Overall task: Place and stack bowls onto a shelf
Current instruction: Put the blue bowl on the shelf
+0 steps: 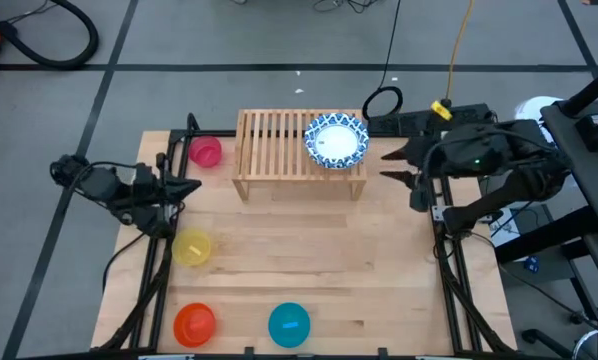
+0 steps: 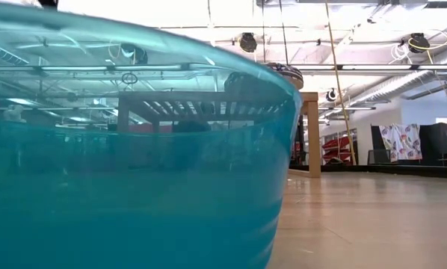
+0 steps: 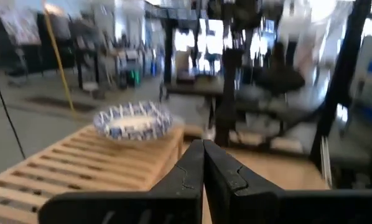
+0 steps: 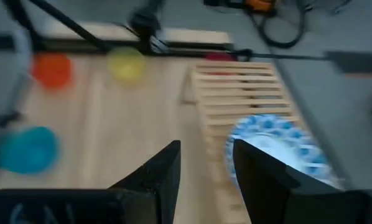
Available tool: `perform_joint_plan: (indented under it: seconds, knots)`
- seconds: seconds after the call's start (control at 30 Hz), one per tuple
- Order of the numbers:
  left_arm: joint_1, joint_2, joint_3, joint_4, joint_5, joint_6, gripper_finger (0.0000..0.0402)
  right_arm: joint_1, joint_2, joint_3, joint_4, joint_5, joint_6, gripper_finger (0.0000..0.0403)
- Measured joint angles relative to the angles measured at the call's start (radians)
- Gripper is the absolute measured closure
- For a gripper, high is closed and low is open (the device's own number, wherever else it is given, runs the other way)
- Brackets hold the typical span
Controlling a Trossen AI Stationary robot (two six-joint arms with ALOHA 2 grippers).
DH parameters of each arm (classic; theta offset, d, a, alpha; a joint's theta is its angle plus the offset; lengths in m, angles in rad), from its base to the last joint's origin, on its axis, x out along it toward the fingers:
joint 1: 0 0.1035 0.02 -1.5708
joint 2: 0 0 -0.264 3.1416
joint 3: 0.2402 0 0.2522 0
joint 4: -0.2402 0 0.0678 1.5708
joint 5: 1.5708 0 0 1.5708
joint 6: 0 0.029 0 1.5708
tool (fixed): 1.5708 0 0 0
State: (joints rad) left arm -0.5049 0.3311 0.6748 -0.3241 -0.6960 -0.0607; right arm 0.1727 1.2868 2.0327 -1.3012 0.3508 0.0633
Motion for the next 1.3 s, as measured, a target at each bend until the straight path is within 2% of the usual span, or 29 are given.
perform_joint_plan:
  seconds: [0.1,0.2,0.47,0.63,0.83,1.0,1.17,1.3]
  knots:
    - [0.0,0.109,0.128,-0.197,0.042,-0.082,0.0395,0.0,-0.014,0.0,0.019,-0.122,0.054,0.0261]
    - [0.0,0.198,0.24,-0.326,0.087,-0.135,0.0395,0.001,-0.024,0.0,0.019,-0.175,0.072,0.0261]
    - [0.0,0.326,0.406,-0.356,0.194,-0.121,0.0395,0.039,-0.065,0.0,-0.017,-0.169,0.098,0.0261]
    - [0.0,0.358,0.418,-0.38,0.204,-0.129,0.0394,0.06,-0.095,0.0,-0.014,-0.168,0.108,0.0261]
    - [0.0,0.395,0.418,-0.376,0.303,-0.29,0.0394,0.059,-0.13,0.0,-0.033,-0.168,0.108,0.0261]
    - [0.0,0.438,0.418,-0.373,0.304,-0.31,0.0394,0.059,-0.16,0.0,-0.078,-0.169,0.102,0.0261]
    - [0.013,0.497,0.417,-0.322,0.291,-0.453,0.0393,0.059,-0.176,0.0,-0.08,-0.174,0.069,0.0261]
    - [0.031,0.527,0.417,-0.255,0.285,-0.49,0.0377,0.059,-0.181,0.0,-0.08,-0.198,0.032,0.0261]
